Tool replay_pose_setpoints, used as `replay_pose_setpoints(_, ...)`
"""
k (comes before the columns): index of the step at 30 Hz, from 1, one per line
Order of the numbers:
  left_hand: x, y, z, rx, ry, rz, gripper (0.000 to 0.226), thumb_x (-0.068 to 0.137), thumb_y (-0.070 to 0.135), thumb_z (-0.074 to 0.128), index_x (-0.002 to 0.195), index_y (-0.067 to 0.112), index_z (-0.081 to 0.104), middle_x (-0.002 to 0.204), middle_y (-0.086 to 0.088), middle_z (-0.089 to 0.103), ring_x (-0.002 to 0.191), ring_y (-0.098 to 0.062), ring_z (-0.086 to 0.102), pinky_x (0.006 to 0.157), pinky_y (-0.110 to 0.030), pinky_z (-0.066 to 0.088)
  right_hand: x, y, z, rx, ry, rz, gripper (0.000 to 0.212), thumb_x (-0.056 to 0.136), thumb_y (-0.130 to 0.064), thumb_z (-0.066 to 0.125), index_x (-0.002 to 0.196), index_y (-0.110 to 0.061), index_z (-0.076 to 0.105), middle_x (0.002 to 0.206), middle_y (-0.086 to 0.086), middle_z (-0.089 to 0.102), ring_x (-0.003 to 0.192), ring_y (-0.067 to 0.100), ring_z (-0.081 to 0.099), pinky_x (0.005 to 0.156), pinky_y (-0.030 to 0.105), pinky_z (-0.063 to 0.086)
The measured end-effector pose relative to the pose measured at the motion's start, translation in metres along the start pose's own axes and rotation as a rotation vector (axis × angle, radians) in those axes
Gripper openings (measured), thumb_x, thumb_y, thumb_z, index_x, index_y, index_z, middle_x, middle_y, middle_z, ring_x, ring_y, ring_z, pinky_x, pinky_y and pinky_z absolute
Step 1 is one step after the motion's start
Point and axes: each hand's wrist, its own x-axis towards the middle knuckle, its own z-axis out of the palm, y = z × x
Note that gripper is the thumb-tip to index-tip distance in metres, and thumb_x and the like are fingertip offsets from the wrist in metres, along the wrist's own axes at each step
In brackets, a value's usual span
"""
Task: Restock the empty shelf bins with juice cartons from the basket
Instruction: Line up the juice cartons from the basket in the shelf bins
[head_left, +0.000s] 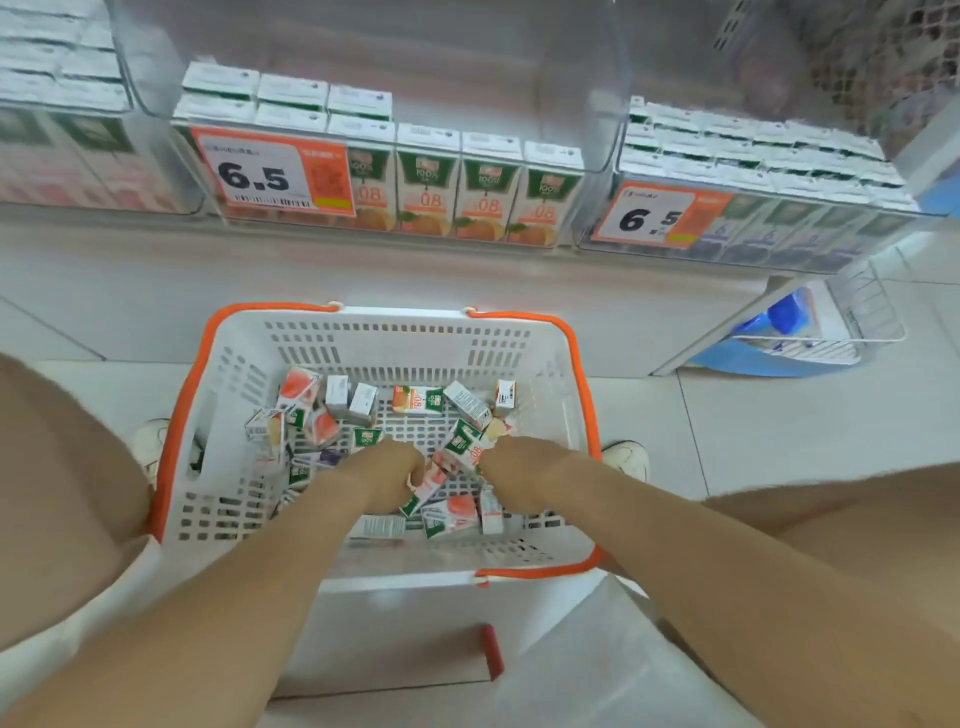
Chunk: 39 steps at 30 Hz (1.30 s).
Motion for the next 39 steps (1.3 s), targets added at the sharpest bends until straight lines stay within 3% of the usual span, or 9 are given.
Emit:
replay_pose_setpoints(3,0.009,-0.019,0.02,0.069,-0.006,-0.078,0.034,0.096,0.006,0.061,0.128,0.019,0.064,0.134,-0.007,0.06,0.118,-0.028,0.06,0.099,-0.043,0.055,0.026,0.002,0.016,0.007,-0.008,0.041,0.028,0.095,0.005,0.054,0.119,-0.008,0.06,0.107,0.011,0.06,0.077,0.022,0.058,0.058,0.033,0.045)
replay_pose_setpoints(8,0.023,-0.043,0.036,0.129,0.192,-0.266,0.072,0.083,-0.005,0.068,0.146,0.012,0.037,0.148,-0.02,0.036,0.143,-0.044,0.035,0.108,-0.053,0.049,0.065,0.002,0.026,0.01,0.127,0.046,0.052,0.091,0.009,0.057,0.139,-0.009,0.047,0.129,0.018,0.052,0.108,0.036,0.062,0.071,0.041,0.048)
replay_pose_setpoints(12,0.024,-0.059,0.048,0.012,0.189,-0.45,0.086,0.087,-0.003,0.068,0.158,0.006,0.02,0.165,-0.024,0.016,0.146,-0.047,0.034,0.113,-0.058,0.045,0.089,-0.007,0.029,0.039,0.149,0.043,0.062,0.088,0.009,0.061,0.142,-0.01,0.04,0.127,0.024,0.048,0.096,0.037,0.062,0.072,0.046,0.053)
replay_pose_setpoints(15,0.02,-0.064,0.054,0.039,0.234,-0.472,0.085,0.09,-0.003,0.062,0.16,0.003,0.015,0.161,-0.024,0.024,0.143,-0.042,0.038,0.111,-0.052,0.044,0.1,-0.012,0.032,0.056,0.162,0.081,0.066,0.086,0.012,0.063,0.143,-0.007,0.036,0.128,0.027,0.048,0.099,0.04,0.064,0.069,0.043,0.048)
replay_pose_setpoints(23,0.023,-0.07,0.052,0.31,0.199,-0.459,0.046,0.091,0.001,0.063,0.136,0.013,0.058,0.15,-0.015,0.043,0.135,-0.034,0.043,0.108,-0.045,0.043,0.103,-0.017,0.032,0.089,0.172,0.107,0.064,0.084,0.014,0.066,0.136,-0.006,0.034,0.12,0.024,0.054,0.09,0.037,0.063,0.065,0.038,0.043)
replay_pose_setpoints(29,0.02,-0.074,0.053,0.346,0.232,-0.427,0.059,0.087,0.003,0.067,0.143,0.01,0.049,0.147,-0.012,0.053,0.136,-0.031,0.05,0.112,-0.042,0.043,0.101,-0.013,0.024,0.365,0.177,0.056,0.073,0.082,-0.012,0.078,0.135,-0.008,0.028,0.092,0.007,0.055,0.078,0.024,0.062,0.054,0.036,0.048)
replay_pose_setpoints(33,0.015,-0.075,0.051,0.07,0.38,-0.393,0.068,0.097,0.014,0.066,0.155,0.003,0.031,0.149,-0.019,0.048,0.137,-0.036,0.052,0.116,-0.049,0.043,0.091,-0.013,0.003,0.583,0.242,-0.005,0.076,0.081,-0.02,0.081,0.146,-0.007,0.044,0.102,0.004,0.064,0.095,0.026,0.064,0.074,0.037,0.056)
replay_pose_setpoints(37,0.007,-0.054,0.019,-0.623,0.599,-0.28,0.027,0.103,0.026,0.06,0.122,0.007,0.055,0.122,-0.015,0.057,0.105,-0.033,0.061,0.083,-0.045,0.052,0.072,-0.016,-0.022,0.768,0.333,-0.004,0.04,0.077,-0.021,0.086,0.114,-0.018,0.071,0.095,-0.001,0.073,0.085,0.018,0.069,0.076,0.037,0.06)
replay_pose_setpoints(39,-0.005,-0.037,-0.009,-1.006,0.582,-0.245,0.026,0.106,0.028,0.059,0.123,0.009,0.06,0.104,-0.003,0.064,0.092,-0.024,0.063,0.08,-0.038,0.051,0.06,-0.017,-0.035,0.809,0.421,0.013,0.03,0.076,-0.022,0.088,0.101,-0.019,0.07,0.08,-0.007,0.067,0.071,0.01,0.064,0.066,0.03,0.053)
